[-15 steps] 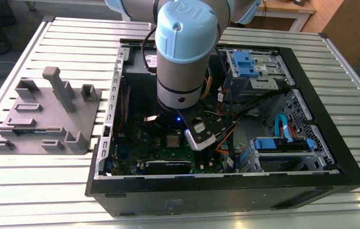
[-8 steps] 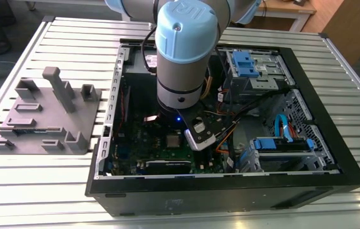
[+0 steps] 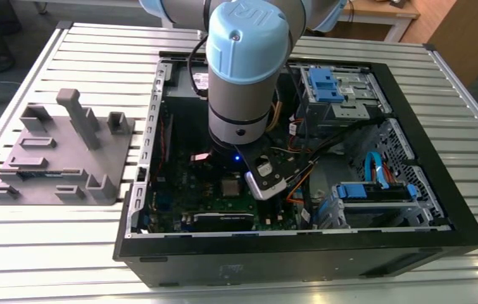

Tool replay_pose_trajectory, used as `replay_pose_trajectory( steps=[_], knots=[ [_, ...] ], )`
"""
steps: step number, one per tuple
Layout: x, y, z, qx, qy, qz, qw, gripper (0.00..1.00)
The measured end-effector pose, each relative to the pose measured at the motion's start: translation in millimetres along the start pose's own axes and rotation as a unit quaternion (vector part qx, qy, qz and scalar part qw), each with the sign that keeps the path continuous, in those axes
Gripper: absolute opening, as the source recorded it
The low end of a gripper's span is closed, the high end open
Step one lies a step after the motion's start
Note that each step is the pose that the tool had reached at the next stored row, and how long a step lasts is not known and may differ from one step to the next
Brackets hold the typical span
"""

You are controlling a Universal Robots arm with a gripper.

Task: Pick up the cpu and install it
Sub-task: 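Place the cpu into insertion slot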

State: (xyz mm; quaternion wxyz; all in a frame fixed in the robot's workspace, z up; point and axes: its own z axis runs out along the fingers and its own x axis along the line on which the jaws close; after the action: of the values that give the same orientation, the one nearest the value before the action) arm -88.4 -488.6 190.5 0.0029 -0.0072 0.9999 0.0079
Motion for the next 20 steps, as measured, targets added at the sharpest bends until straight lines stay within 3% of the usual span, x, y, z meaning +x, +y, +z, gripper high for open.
replay_pose_trajectory(
  steps=[8, 20],
  knots=[
    [0.0, 0.1, -2.8, -0.0001, 0.0000, 0.000, 1.0000, 0.54],
    [-0.2, 0.1, -0.6, 0.0003, 0.0001, -0.006, 1.0000, 0.53]
  ],
)
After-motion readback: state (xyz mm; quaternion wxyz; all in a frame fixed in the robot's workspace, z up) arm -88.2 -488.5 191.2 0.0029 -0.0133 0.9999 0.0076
